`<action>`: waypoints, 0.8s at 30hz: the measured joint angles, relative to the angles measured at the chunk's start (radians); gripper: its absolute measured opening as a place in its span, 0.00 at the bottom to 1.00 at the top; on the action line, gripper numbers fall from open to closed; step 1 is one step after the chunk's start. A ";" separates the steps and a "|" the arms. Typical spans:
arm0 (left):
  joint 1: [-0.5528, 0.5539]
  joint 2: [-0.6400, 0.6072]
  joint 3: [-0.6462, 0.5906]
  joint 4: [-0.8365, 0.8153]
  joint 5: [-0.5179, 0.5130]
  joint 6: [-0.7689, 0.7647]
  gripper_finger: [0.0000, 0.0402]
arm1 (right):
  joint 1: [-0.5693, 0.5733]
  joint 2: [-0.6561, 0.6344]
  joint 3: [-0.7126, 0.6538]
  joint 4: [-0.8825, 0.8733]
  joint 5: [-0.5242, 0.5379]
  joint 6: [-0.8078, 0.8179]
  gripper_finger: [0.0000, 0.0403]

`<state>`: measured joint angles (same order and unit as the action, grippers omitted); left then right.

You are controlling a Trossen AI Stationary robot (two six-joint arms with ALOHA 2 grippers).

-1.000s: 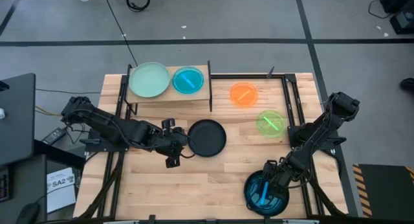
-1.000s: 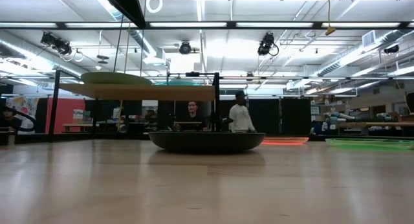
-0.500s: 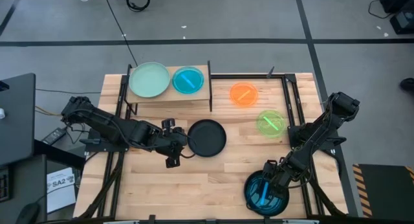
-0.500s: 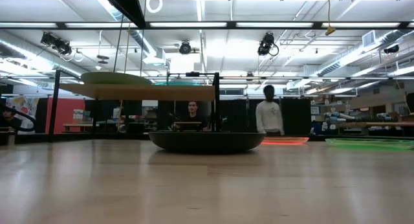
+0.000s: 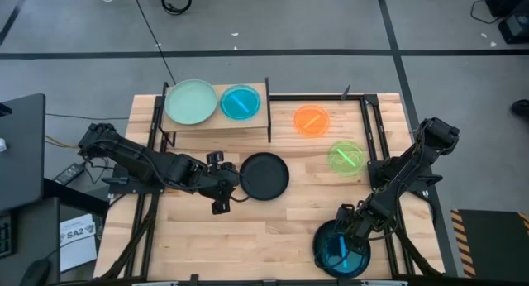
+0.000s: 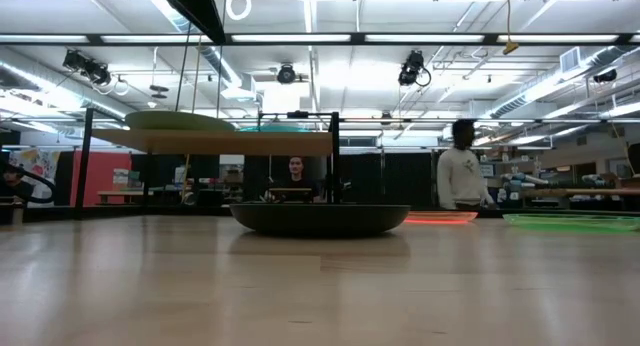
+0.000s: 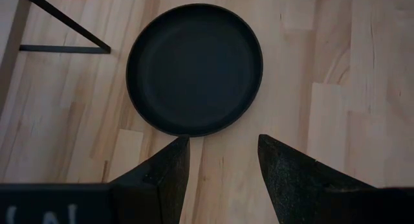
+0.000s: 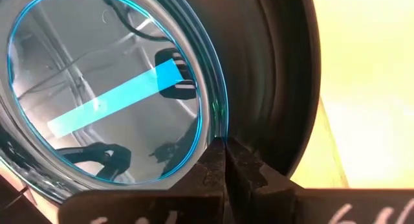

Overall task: Place and stack plates onto a shelf
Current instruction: Stack the blue plate on top of the blue plate on the shelf

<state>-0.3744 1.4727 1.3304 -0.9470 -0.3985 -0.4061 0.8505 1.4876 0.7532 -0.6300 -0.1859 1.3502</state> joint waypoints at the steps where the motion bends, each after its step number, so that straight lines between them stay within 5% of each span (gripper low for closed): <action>1: 0.000 0.000 0.000 0.000 0.000 0.000 0.47 | 0.000 -0.001 0.000 0.000 -0.002 0.005 0.01; 11: 0.000 0.000 0.000 0.000 0.000 0.000 0.47 | -0.027 -0.061 -0.001 -0.012 -0.046 0.012 0.01; 24: -0.023 0.000 0.000 -0.068 0.080 0.006 0.47 | -0.190 -0.312 -0.001 -0.016 -0.040 0.011 0.01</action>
<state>-0.3971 1.4727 1.3303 -1.0152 -0.3181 -0.3999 0.6603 1.1751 0.7525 -0.6459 -0.2262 1.3612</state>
